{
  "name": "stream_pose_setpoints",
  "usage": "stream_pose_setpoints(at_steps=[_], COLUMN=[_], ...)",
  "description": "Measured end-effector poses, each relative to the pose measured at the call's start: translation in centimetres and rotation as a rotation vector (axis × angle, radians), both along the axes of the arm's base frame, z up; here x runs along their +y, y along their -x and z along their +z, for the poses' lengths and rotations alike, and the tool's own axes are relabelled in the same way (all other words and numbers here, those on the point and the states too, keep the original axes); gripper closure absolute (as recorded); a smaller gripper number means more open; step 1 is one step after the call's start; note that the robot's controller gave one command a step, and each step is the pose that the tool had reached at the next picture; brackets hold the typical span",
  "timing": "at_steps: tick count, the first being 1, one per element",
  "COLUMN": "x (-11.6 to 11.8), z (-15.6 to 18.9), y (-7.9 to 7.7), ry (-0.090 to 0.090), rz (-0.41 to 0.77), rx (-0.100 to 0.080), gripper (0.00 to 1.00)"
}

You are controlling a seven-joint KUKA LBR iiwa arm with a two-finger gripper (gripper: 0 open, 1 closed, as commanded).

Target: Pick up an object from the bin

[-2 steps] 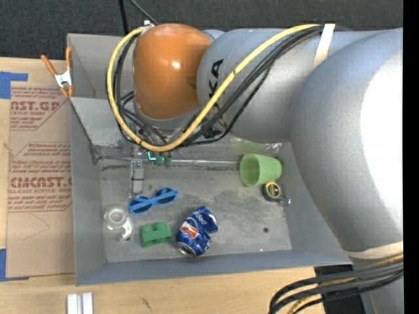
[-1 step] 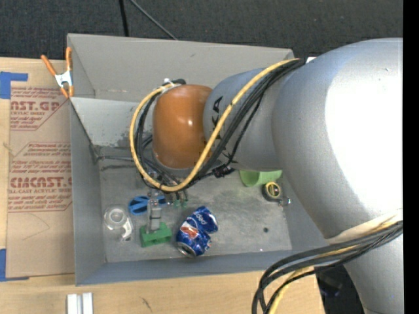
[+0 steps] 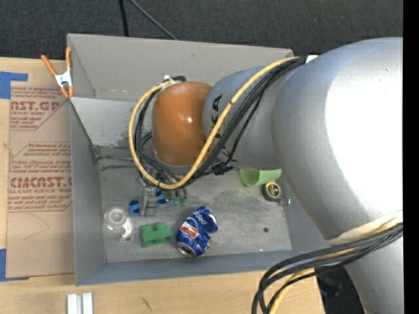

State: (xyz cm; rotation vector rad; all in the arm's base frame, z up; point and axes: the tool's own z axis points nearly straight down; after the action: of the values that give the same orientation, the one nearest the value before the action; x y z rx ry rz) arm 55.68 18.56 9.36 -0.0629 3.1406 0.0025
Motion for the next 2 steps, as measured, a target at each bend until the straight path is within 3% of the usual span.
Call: stream_pose_setpoints(at_steps=[1, 2], x=[1.57, 1.52], z=[15.62, 15.13], y=[0.12, 0.27], ry=[-0.002, 0.0], rz=[0.026, 0.026], rx=[-0.011, -0.003], gripper=[1.0, 0.0])
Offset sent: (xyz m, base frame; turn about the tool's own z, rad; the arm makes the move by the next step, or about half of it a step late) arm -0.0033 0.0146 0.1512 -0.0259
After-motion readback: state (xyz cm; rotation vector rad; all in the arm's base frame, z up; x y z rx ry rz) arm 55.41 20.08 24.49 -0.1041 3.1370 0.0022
